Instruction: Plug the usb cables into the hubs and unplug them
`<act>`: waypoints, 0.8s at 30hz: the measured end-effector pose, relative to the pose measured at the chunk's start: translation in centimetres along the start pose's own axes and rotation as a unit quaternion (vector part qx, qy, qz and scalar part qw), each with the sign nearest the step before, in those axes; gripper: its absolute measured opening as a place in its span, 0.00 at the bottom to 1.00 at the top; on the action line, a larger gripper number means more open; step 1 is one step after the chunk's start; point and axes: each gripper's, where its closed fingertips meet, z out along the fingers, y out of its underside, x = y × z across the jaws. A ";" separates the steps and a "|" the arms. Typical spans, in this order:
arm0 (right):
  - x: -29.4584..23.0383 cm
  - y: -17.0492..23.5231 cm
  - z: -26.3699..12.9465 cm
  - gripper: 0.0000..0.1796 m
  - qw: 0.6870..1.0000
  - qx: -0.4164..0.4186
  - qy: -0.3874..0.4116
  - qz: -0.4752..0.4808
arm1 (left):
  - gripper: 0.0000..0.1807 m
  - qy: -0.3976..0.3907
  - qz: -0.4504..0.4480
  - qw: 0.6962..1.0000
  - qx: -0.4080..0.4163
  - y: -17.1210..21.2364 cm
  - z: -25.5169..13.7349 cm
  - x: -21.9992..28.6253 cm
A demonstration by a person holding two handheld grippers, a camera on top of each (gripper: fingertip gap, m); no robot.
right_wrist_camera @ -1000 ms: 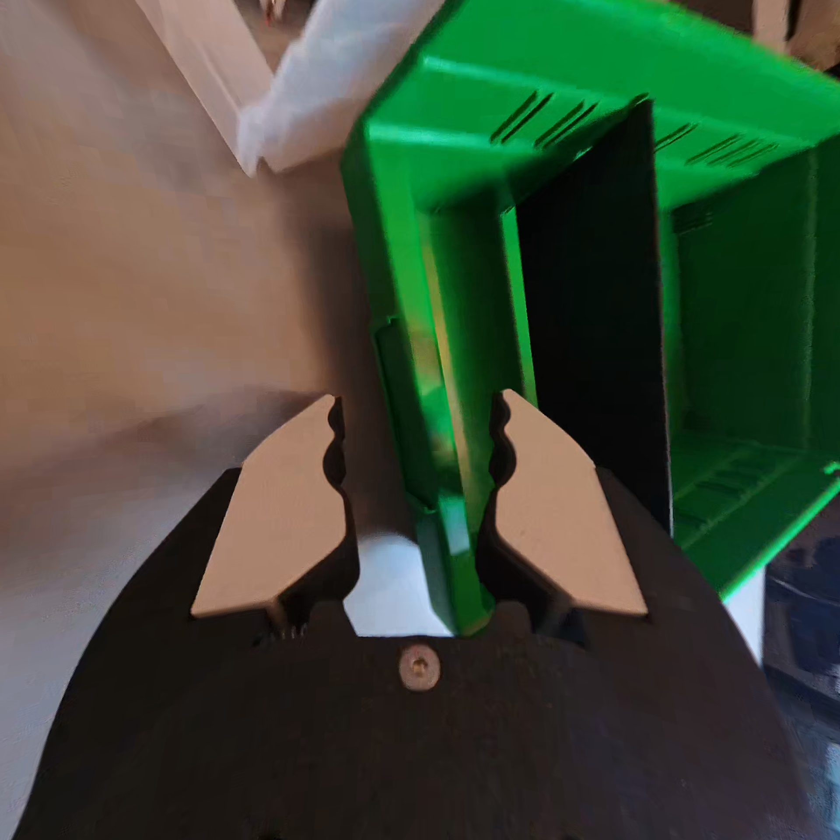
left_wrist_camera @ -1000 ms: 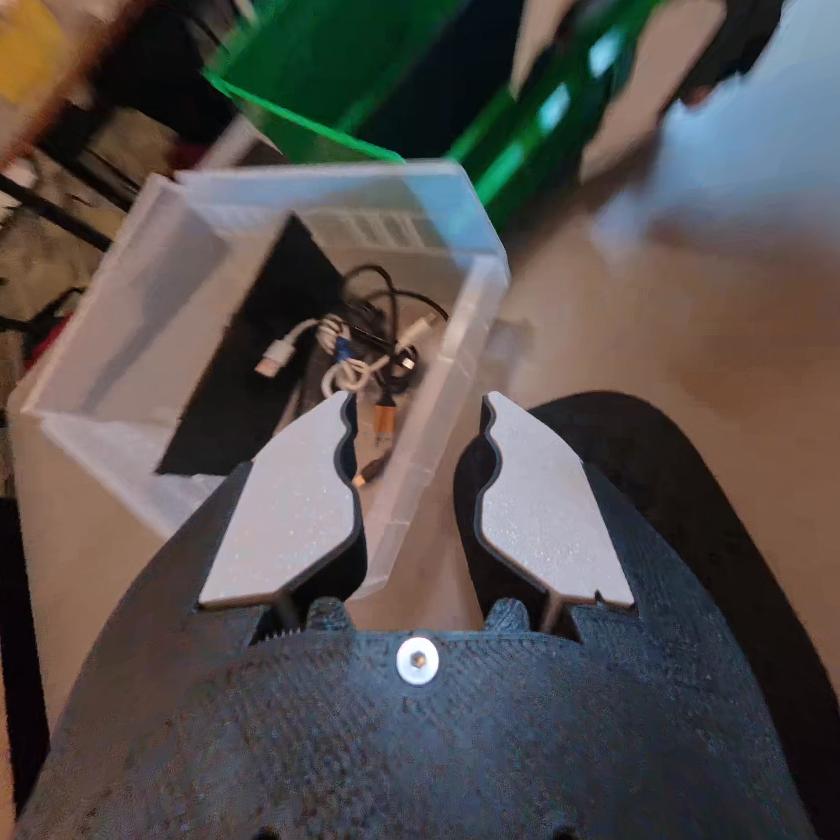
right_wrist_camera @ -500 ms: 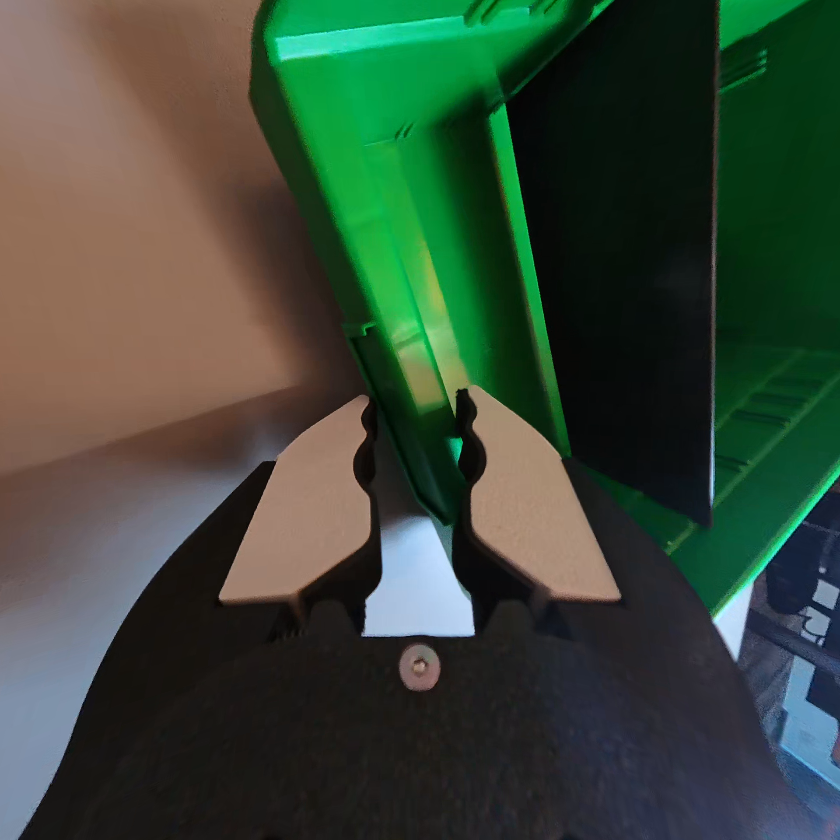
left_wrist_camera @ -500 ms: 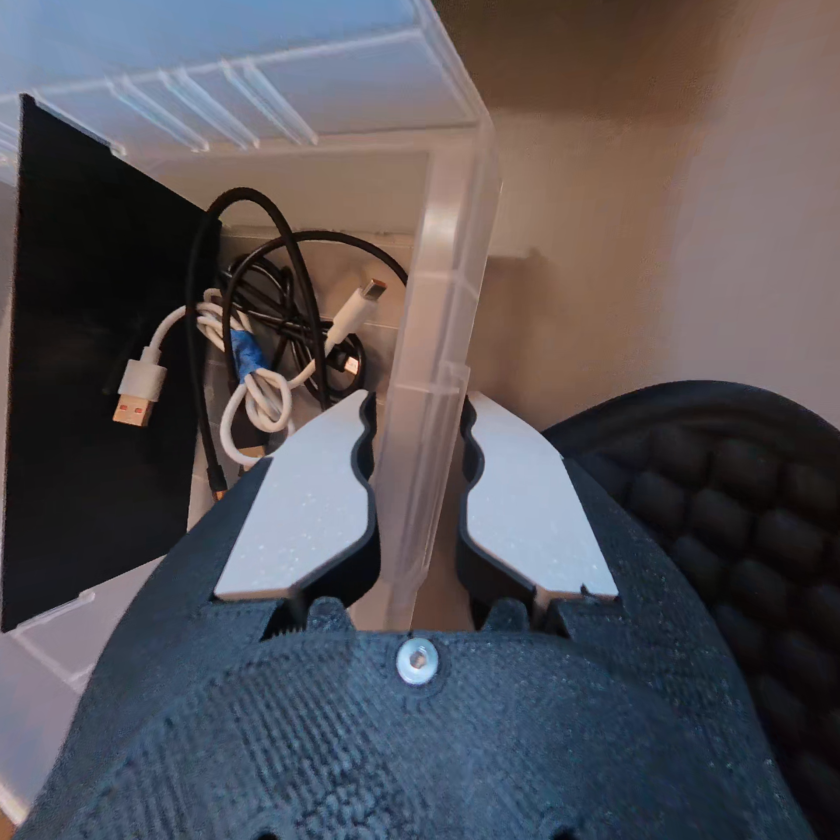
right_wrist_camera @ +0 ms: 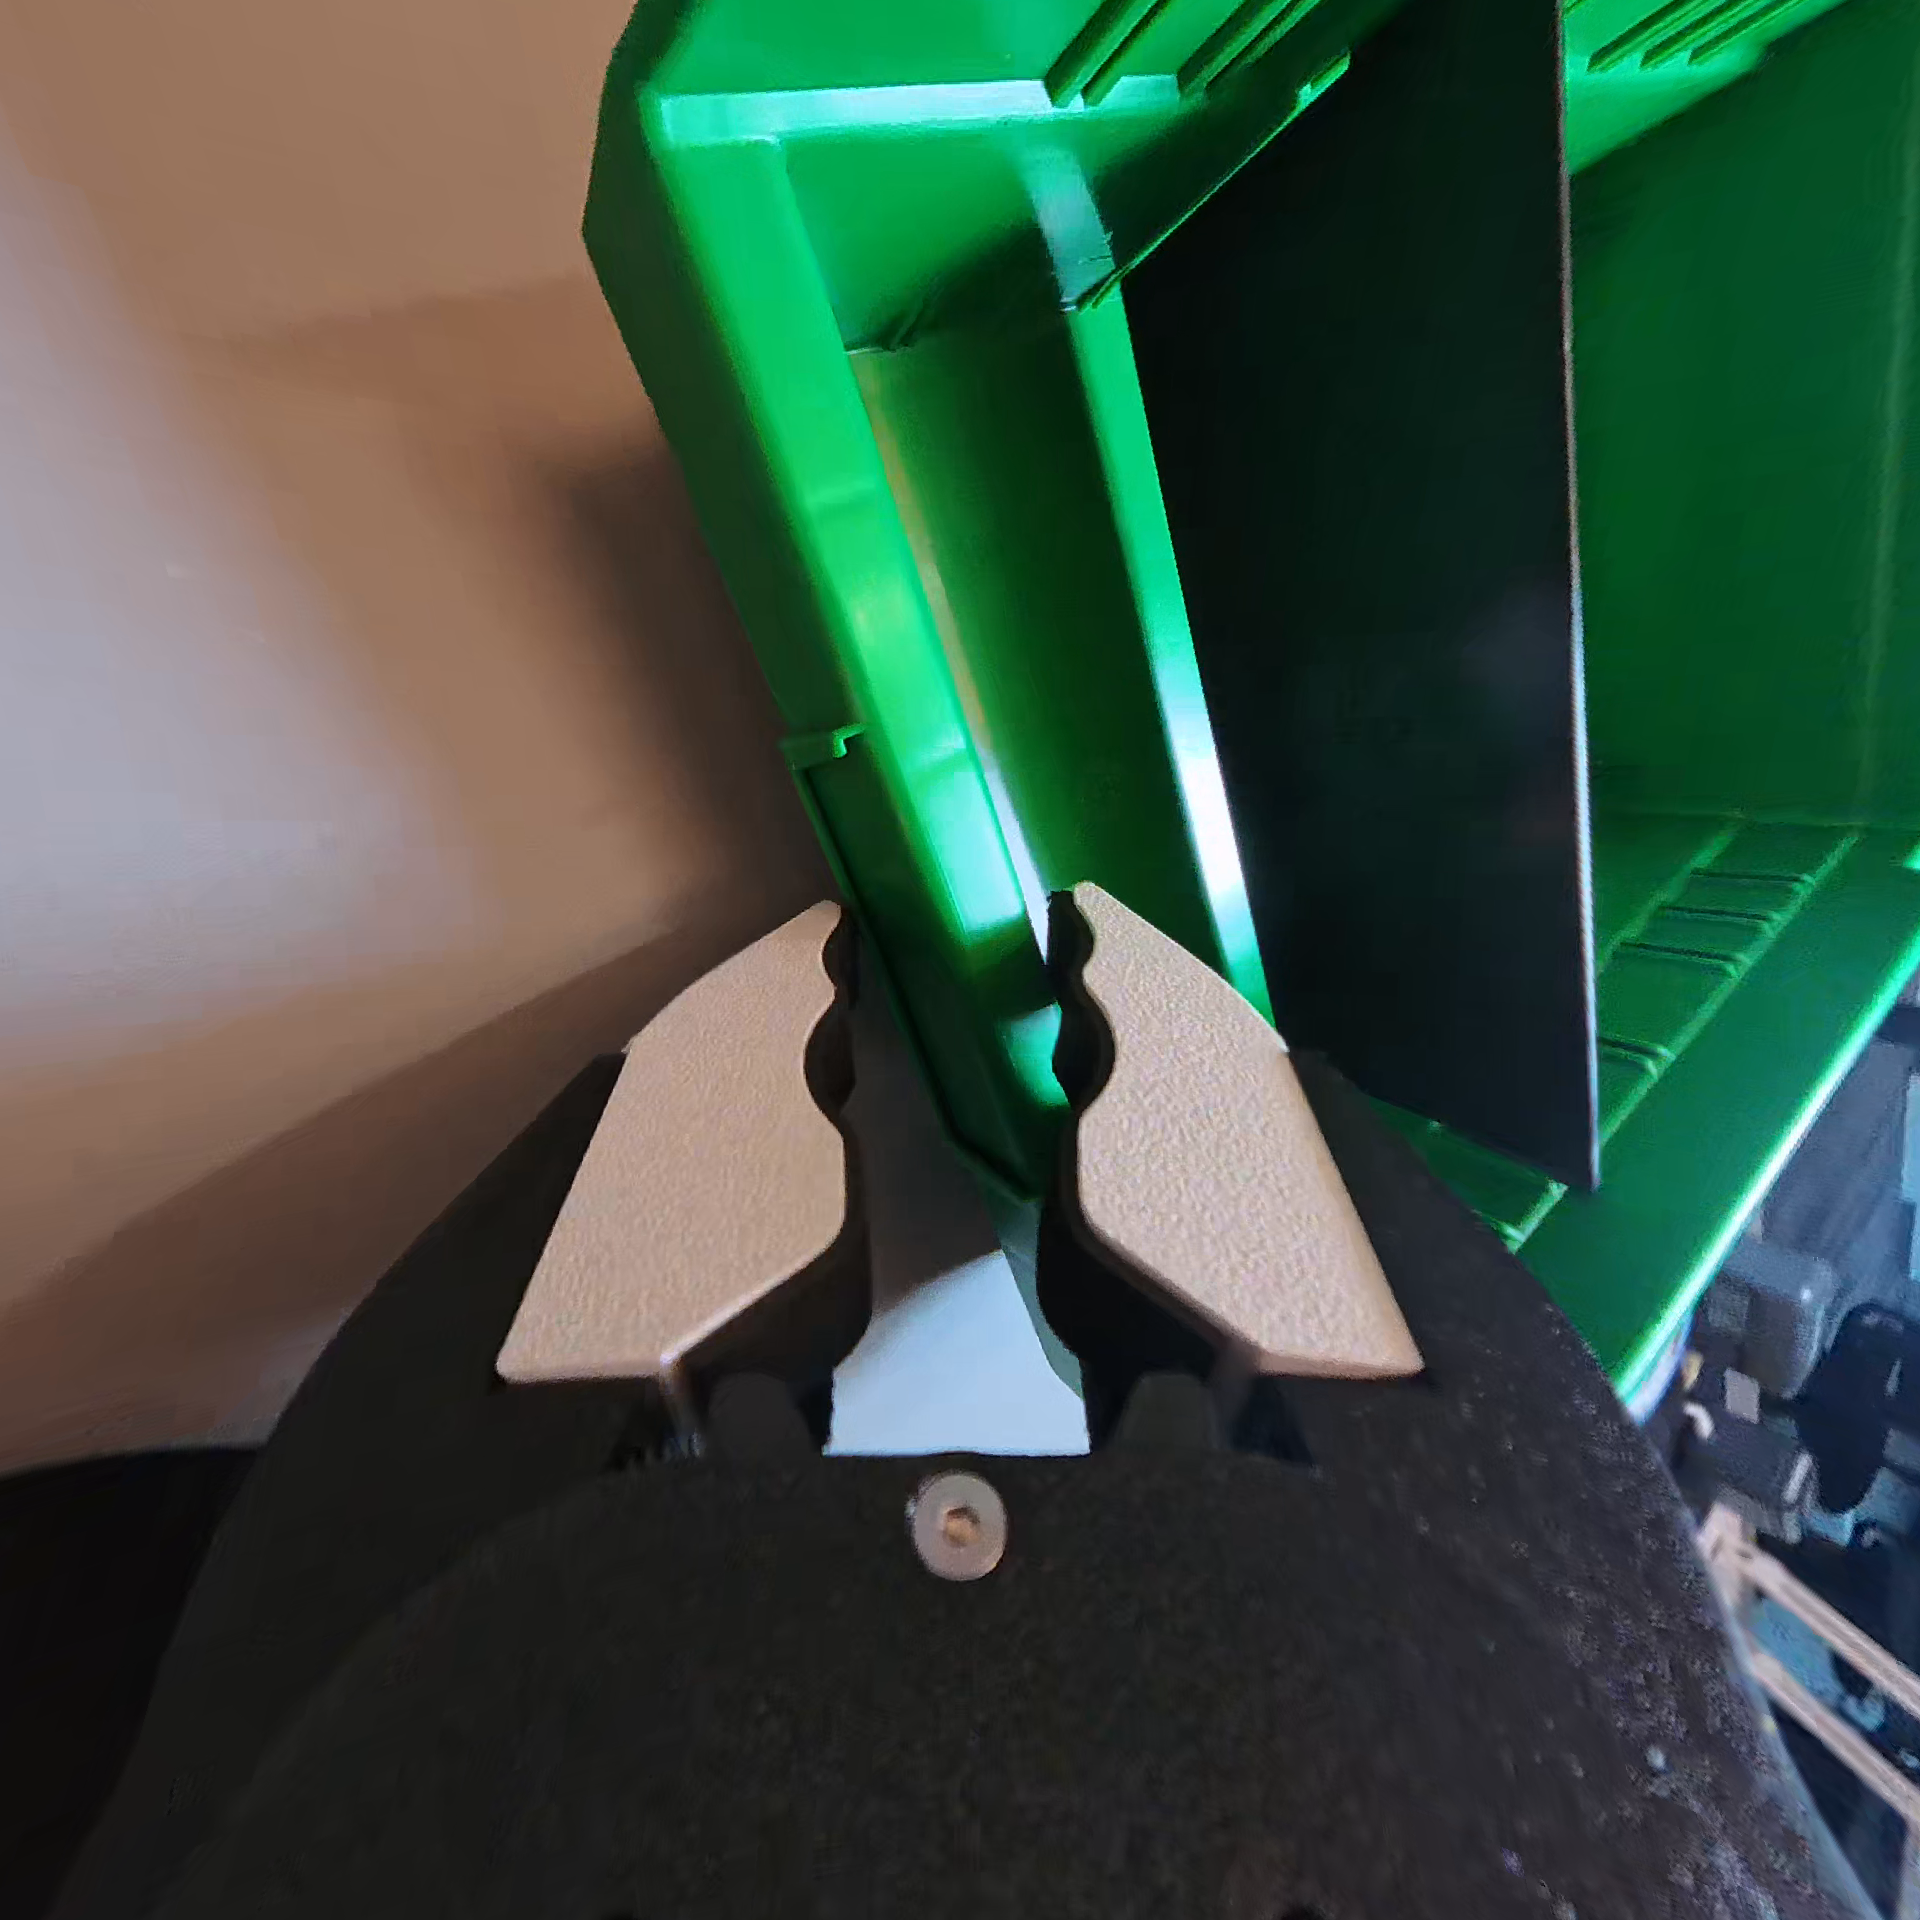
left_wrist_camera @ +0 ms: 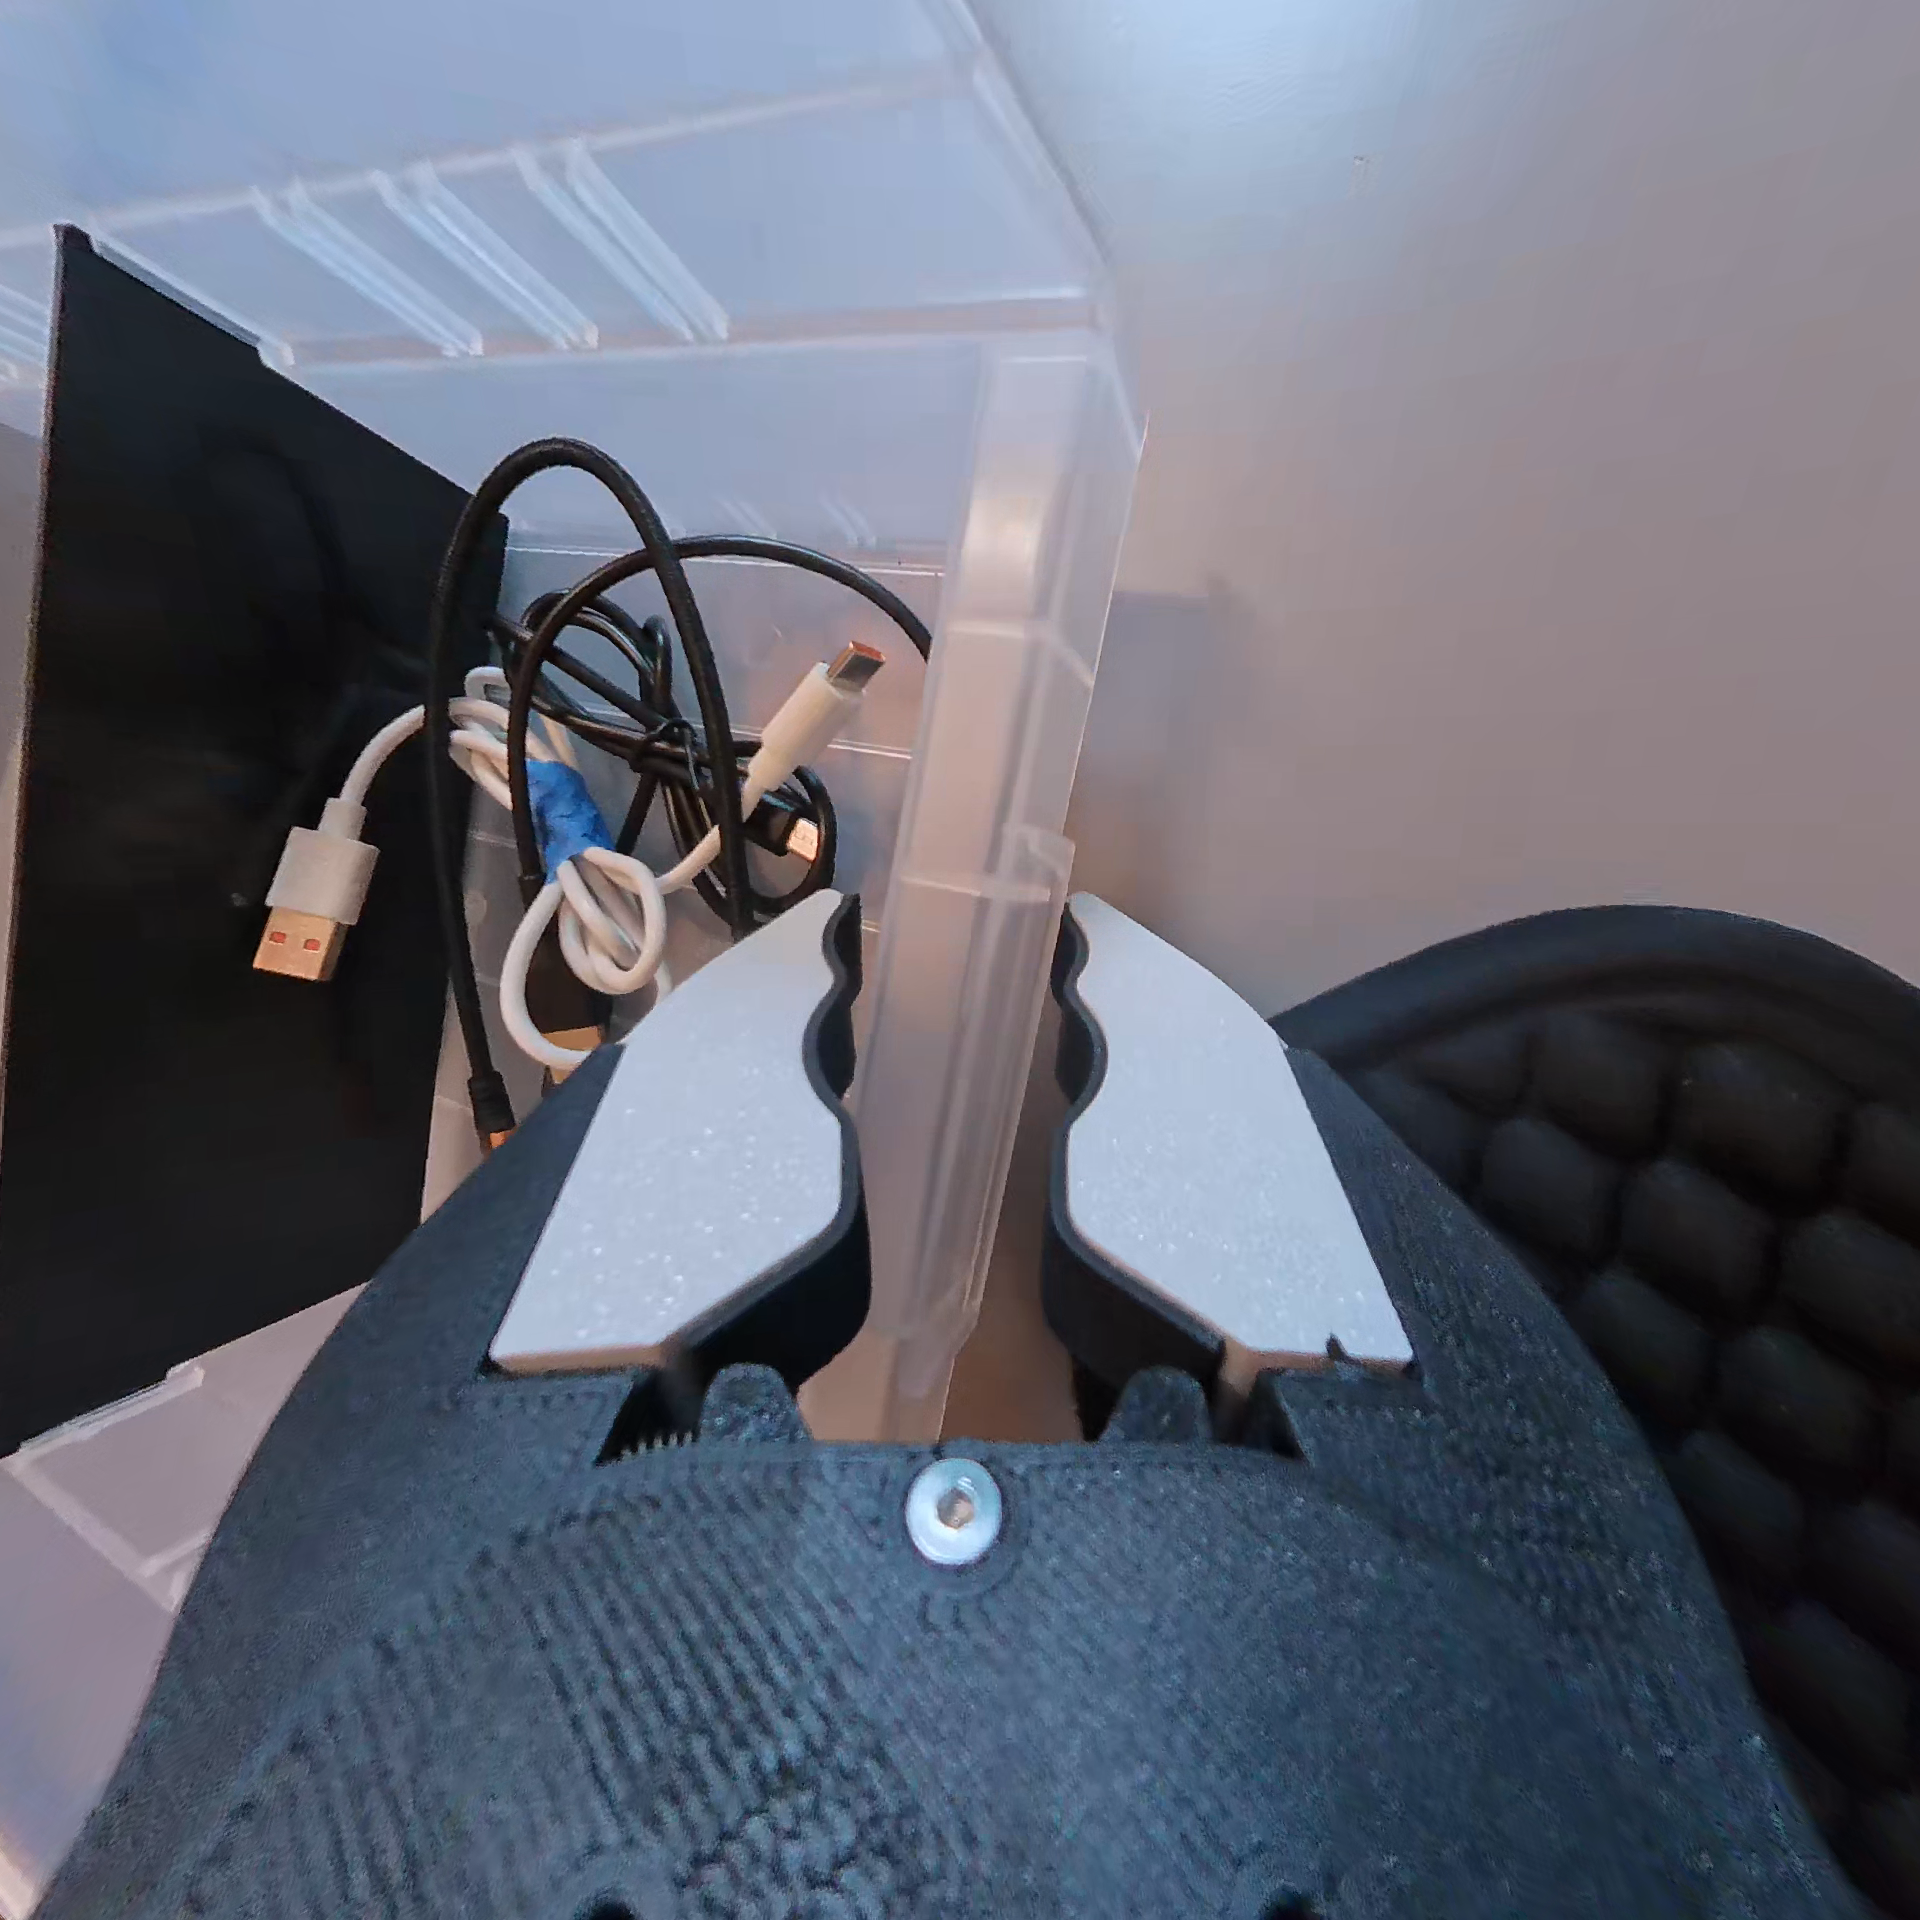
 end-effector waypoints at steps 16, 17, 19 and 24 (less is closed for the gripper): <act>5.0 -0.4 0.7 0.23 0.988 0.086 0.046 0.120 | 0.21 -0.043 0.014 0.999 0.009 -1.1 1.9 -3.2; 5.0 -1.7 -0.3 0.23 0.983 0.130 0.040 0.125 | 0.21 -0.045 0.017 0.999 0.011 -1.2 2.1 -3.5; 5.3 -4.0 -2.3 0.23 0.967 0.209 0.045 0.138 | 0.21 -0.048 0.022 0.998 0.014 -1.5 2.5 -4.0; 4.9 -8.6 -5.2 0.23 0.903 0.384 0.004 0.192 | 0.21 -0.067 0.034 0.997 0.022 -2.4 3.4 -5.2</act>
